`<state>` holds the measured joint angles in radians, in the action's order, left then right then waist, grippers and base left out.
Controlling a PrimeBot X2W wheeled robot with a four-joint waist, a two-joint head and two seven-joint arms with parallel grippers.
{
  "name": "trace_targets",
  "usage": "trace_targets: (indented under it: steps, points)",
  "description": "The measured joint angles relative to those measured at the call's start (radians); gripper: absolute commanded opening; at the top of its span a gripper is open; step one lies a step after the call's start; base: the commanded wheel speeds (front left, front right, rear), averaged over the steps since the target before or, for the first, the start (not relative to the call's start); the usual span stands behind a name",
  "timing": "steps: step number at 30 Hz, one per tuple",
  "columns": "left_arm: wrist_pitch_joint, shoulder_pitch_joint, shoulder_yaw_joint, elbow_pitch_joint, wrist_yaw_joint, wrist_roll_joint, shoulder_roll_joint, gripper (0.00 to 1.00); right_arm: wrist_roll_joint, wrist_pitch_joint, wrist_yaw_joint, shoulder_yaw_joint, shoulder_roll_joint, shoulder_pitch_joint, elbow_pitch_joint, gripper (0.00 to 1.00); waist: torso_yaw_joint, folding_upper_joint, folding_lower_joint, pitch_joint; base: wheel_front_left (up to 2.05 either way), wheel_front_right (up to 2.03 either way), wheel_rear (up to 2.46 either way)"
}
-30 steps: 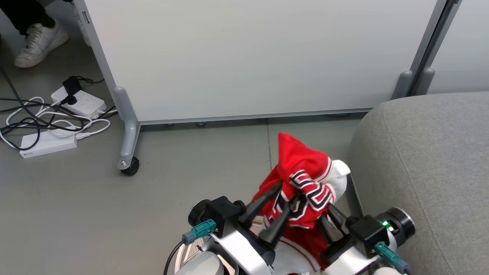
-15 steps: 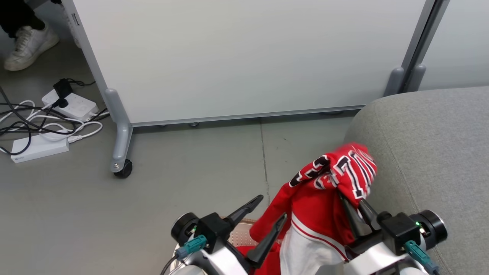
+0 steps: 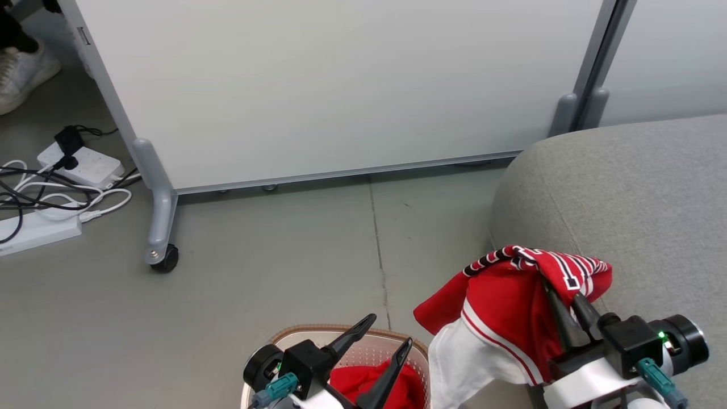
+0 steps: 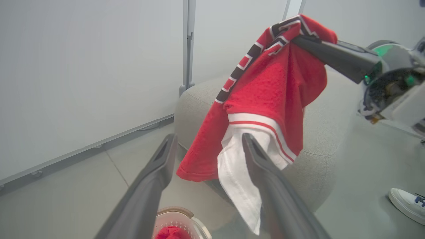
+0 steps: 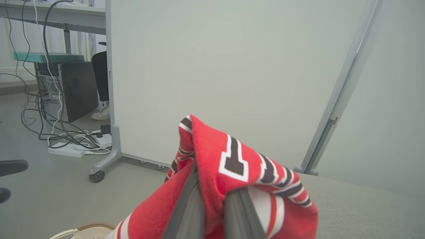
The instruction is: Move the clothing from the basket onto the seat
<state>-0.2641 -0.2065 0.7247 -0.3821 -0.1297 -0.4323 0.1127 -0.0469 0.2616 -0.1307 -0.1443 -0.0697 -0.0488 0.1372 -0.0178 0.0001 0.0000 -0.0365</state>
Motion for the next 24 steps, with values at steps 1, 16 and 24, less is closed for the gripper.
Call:
trace_targets:
  steps: [1,16,24]
  points:
    - [0.0,0.002,0.0,0.002,0.0,0.0,0.0,1.0,-0.002,0.0,0.0,0.006,-0.004,0.0,-0.002,0.0,-0.004,-0.0001,0.0,0.001,0.0,0.0,0.0]
    - [0.0,0.013,0.001,0.043,0.0,0.012,0.007,1.0,-0.054,0.0,0.0,0.102,-0.183,-0.084,-0.049,0.0,-0.143,0.0,0.0,0.061,0.0,0.0,0.0]
    - [0.0,-0.058,0.012,0.079,0.0,0.019,0.059,1.0,-0.068,0.0,0.0,0.18,-0.311,-0.229,-0.059,0.0,-0.208,0.0,0.0,0.198,0.0,0.0,0.0]
